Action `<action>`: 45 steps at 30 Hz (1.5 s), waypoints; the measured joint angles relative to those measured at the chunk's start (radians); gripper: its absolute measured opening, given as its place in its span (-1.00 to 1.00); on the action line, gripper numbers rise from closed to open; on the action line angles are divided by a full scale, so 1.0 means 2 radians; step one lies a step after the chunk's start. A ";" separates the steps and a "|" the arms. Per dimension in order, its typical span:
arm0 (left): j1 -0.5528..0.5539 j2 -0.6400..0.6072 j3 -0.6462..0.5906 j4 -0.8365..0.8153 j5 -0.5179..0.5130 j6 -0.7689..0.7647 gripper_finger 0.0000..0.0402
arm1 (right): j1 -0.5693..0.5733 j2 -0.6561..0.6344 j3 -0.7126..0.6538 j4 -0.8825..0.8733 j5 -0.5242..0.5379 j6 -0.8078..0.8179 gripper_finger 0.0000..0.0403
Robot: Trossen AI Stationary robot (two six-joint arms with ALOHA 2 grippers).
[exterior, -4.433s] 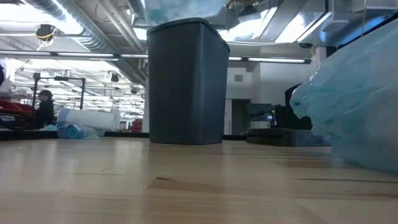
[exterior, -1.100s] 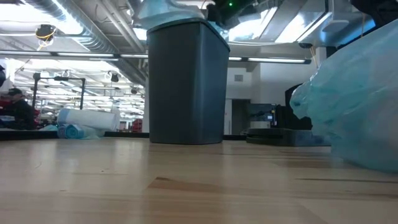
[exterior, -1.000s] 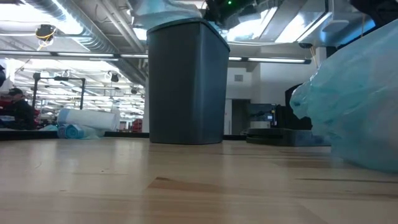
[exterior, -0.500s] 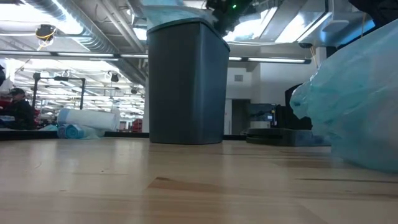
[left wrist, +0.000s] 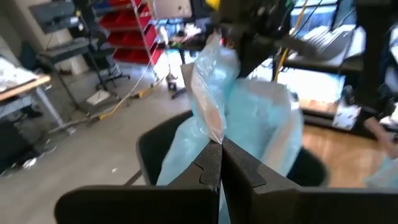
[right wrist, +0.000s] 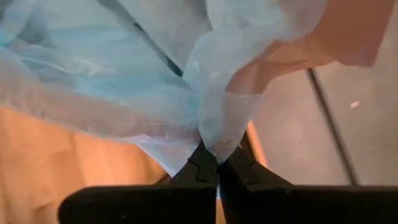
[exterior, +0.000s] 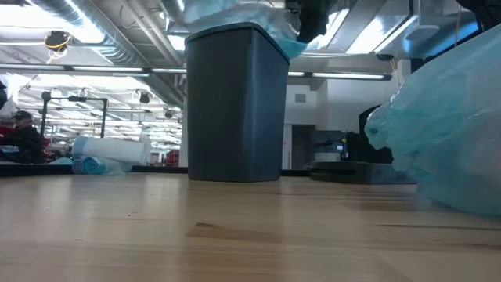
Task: Pick and place trash into bin
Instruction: Insert the new empty trash bag into the trash bin
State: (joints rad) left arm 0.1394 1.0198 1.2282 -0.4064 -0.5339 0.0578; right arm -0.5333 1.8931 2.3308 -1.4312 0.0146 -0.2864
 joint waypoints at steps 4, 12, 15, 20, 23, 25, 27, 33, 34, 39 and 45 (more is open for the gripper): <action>0.018 0.013 0.000 -0.016 -0.001 -0.003 -1.00 | -0.019 -0.001 -0.016 0.000 -0.044 0.013 -1.00; 0.065 0.020 0.000 -0.068 -0.001 -0.047 -1.00 | -0.046 0.000 -0.098 0.030 -0.056 0.037 -1.00; 0.081 0.020 -0.004 -0.089 -0.001 -0.065 -1.00 | -0.045 0.001 -0.126 0.056 -0.056 0.037 -1.00; 0.094 0.019 -0.017 -0.118 0.003 -0.078 -1.00 | -0.044 0.001 -0.141 0.074 -0.056 0.038 -1.00; 0.090 0.012 -0.017 -0.119 0.021 -0.086 -1.00 | -0.044 0.001 -0.141 0.074 -0.056 0.038 -1.00; 0.088 0.006 -0.014 -0.116 0.029 -0.085 -1.00 | -0.044 0.001 -0.141 0.072 -0.056 0.037 -1.00; 0.088 0.001 -0.012 -0.121 0.031 -0.082 -1.00 | -0.044 0.001 -0.141 0.062 -0.059 0.039 -1.00; 0.089 -0.007 -0.012 -0.122 0.030 -0.071 -0.99 | -0.045 0.001 -0.141 0.050 -0.082 0.050 -0.97; 0.089 -0.007 -0.012 -0.122 0.030 -0.067 -0.99 | -0.045 0.001 -0.141 0.050 -0.082 0.051 -0.94; 0.089 -0.007 -0.011 -0.121 0.065 -0.053 -0.80 | -0.045 0.001 -0.140 0.048 -0.081 0.053 -0.66; 0.088 -0.007 0.031 -0.149 0.110 -0.044 -0.33 | -0.045 0.001 -0.099 0.020 -0.081 0.051 -0.18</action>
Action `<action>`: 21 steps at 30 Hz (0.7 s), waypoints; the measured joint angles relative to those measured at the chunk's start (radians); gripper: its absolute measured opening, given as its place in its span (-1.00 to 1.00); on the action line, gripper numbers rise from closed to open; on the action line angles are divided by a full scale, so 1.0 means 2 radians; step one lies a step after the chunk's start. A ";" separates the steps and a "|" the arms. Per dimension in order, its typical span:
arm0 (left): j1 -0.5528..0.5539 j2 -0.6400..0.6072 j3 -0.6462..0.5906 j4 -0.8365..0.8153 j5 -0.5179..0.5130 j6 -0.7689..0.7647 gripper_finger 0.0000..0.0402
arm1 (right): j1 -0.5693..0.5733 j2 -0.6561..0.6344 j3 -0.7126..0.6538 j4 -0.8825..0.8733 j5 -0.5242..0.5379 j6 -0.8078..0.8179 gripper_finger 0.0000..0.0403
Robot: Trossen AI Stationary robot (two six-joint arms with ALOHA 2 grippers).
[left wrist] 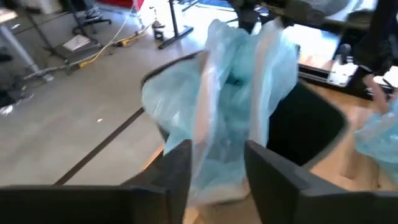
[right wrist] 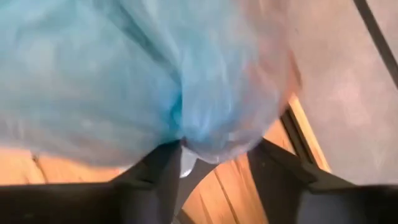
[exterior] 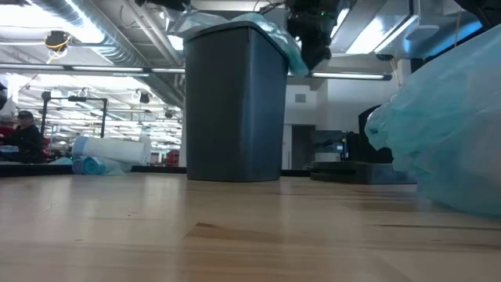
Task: Pick and place trash into bin
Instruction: Insert the new empty trash bag into the trash bin
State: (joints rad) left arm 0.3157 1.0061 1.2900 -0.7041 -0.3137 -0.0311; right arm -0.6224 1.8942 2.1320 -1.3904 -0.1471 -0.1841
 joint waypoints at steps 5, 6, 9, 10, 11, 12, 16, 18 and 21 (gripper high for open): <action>0.000 0.000 0.034 -0.018 0.009 0.027 0.00 | 0.000 -0.001 0.059 -0.033 0.004 -0.002 0.09; 0.000 0.000 0.035 -0.016 0.009 0.036 0.04 | 0.000 -0.001 0.070 -0.037 0.004 -0.004 0.12; 0.001 0.003 0.035 -0.001 0.009 0.064 0.14 | 0.000 -0.001 0.100 -0.038 0.004 -0.017 0.18; 0.003 0.006 0.035 -0.001 0.006 0.074 0.16 | 0.000 -0.001 0.108 -0.039 0.005 -0.020 0.19; 0.005 0.009 0.035 -0.002 0.001 0.080 0.17 | 0.000 -0.001 0.112 -0.037 0.004 -0.024 0.20; 0.008 0.013 0.035 -0.002 -0.007 0.083 0.18 | 0.000 -0.002 0.112 -0.032 0.004 -0.028 0.20; 0.025 0.031 0.035 -0.001 -0.032 0.098 0.19 | 0.000 -0.006 0.110 -0.021 0.014 -0.045 0.21; 0.034 0.040 0.035 0.003 -0.038 0.101 0.17 | 0.000 -0.006 0.112 -0.009 0.021 -0.053 0.21; 0.050 0.050 0.035 0.011 -0.037 0.111 0.14 | 0.000 -0.006 0.106 0.040 0.021 -0.059 0.21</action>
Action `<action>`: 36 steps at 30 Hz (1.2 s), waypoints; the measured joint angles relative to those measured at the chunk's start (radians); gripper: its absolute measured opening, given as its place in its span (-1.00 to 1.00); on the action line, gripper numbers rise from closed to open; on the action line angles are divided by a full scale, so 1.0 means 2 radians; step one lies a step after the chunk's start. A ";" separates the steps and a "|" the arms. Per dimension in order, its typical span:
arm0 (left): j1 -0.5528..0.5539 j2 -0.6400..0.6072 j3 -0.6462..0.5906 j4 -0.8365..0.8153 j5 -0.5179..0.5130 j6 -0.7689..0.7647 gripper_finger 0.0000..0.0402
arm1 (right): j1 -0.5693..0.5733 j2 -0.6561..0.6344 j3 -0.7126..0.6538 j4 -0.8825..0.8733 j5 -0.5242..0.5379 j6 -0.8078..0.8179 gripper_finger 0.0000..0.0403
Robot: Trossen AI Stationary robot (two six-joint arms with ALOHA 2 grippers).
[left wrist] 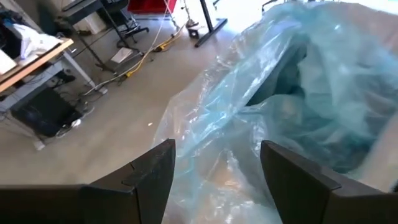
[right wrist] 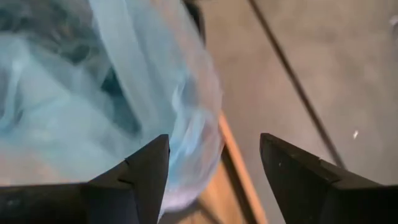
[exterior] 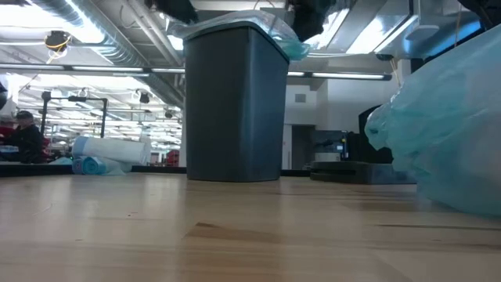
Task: Pick and place trash into bin
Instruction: Insert the new empty trash bag into the trash bin
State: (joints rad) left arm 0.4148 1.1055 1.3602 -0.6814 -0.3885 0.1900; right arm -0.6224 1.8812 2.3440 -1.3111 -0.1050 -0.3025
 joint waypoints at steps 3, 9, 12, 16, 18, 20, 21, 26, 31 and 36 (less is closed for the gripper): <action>0.016 0.010 0.000 -0.004 0.000 0.008 0.12 | 0.000 0.001 -0.006 0.039 0.000 -0.013 0.21; 0.030 0.024 0.000 -0.007 0.003 0.004 0.11 | 0.000 0.024 -0.028 0.100 -0.019 -0.022 0.21; 0.029 0.027 0.000 -0.008 0.005 0.003 0.11 | 0.000 0.038 -0.036 0.116 -0.015 -0.022 0.21; 0.027 0.027 0.000 -0.025 0.005 -0.007 0.11 | -0.001 0.059 -0.039 0.124 0.062 -0.022 0.21; 0.027 0.027 -0.001 -0.042 0.005 -0.013 0.11 | -0.006 0.061 -0.039 0.128 0.075 -0.023 0.21; 0.027 0.027 -0.001 -0.054 0.005 -0.018 0.11 | -0.013 0.062 -0.038 0.137 0.078 -0.022 0.21; 0.027 0.027 -0.001 -0.058 0.005 -0.021 0.11 | -0.018 0.062 -0.038 0.137 0.082 -0.020 0.21; 0.027 0.027 -0.006 -0.084 0.006 -0.036 0.11 | -0.031 0.064 -0.039 0.131 0.088 -0.002 0.21; 0.026 0.028 -0.006 -0.095 0.016 -0.039 0.11 | -0.032 0.073 -0.039 0.120 0.075 0.007 0.21; 0.023 0.025 -0.005 -0.109 0.069 -0.035 0.11 | -0.033 0.096 -0.038 0.094 0.060 0.016 0.21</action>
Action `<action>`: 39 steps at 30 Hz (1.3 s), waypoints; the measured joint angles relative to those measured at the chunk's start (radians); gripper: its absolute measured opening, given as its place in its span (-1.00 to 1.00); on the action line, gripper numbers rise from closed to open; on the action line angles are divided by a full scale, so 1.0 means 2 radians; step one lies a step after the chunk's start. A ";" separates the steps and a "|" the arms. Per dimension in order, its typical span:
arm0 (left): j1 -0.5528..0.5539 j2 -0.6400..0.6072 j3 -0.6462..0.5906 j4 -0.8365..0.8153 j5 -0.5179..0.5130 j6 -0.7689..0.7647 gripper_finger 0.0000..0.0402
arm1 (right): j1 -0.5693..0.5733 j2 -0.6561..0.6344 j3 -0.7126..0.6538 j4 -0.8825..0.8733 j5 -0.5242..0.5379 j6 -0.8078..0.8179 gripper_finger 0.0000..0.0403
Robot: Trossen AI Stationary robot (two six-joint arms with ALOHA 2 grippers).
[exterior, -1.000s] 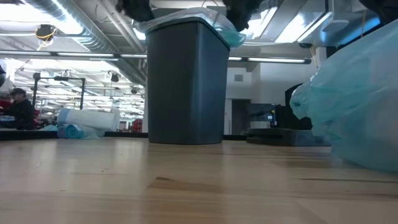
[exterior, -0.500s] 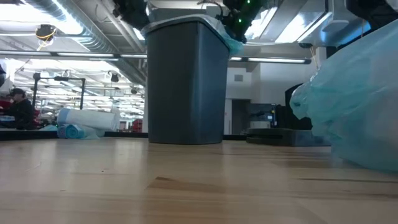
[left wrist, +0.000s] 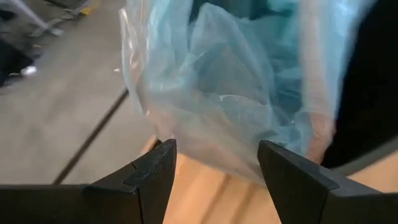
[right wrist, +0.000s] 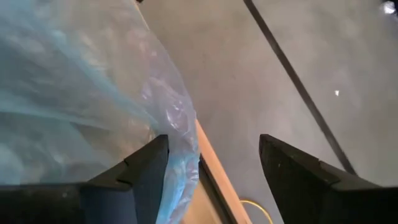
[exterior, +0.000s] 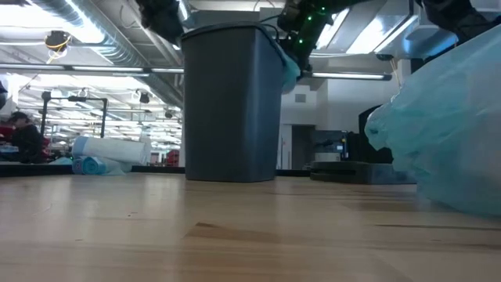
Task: Pick and place trash into bin
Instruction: Insert the new empty trash bag into the trash bin
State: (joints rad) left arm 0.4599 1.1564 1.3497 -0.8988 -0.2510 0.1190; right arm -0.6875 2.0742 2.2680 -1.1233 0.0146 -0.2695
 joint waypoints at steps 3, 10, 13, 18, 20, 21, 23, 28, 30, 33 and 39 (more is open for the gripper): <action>-0.002 -0.005 0.005 -0.014 0.027 0.000 0.11 | -0.001 0.003 0.000 -0.001 0.006 0.000 0.21; -0.005 -0.028 0.011 -0.004 0.070 -0.013 0.11 | 0.000 0.002 0.002 0.001 0.014 -0.002 0.21; -0.005 -0.029 0.010 -0.009 0.105 -0.020 0.11 | 0.000 0.002 0.002 -0.001 0.014 -0.007 0.21; -0.005 -0.030 -0.011 -0.022 0.120 -0.028 0.11 | 0.000 -0.026 0.002 -0.002 0.011 -0.009 0.21; -0.005 -0.029 -0.018 -0.022 0.120 -0.032 0.11 | 0.000 -0.045 0.002 -0.004 0.011 -0.016 0.21; -0.005 -0.029 -0.021 -0.021 0.120 -0.032 0.11 | 0.000 -0.054 0.003 -0.006 0.011 -0.024 0.21; -0.009 -0.030 -0.024 -0.014 0.119 -0.033 0.11 | 0.000 -0.070 0.003 -0.006 0.010 -0.032 0.21; -0.019 -0.031 -0.025 -0.003 0.120 -0.025 0.11 | 0.003 -0.104 0.003 -0.001 -0.062 -0.067 0.21; -0.020 -0.034 -0.025 0.003 0.120 -0.017 0.11 | 0.006 -0.110 0.003 0.003 -0.135 -0.080 0.21; -0.021 -0.035 -0.025 0.002 0.120 -0.008 0.11 | 0.025 -0.110 0.003 0.010 -0.207 -0.105 0.21; -0.021 -0.035 -0.025 0.001 0.120 -0.001 0.11 | 0.073 -0.092 0.002 0.030 -0.191 -0.143 0.21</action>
State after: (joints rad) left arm 0.4183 1.0870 1.3006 -0.8967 -0.0108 0.1164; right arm -0.5408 1.8908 2.2726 -1.0627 -0.3668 -0.5562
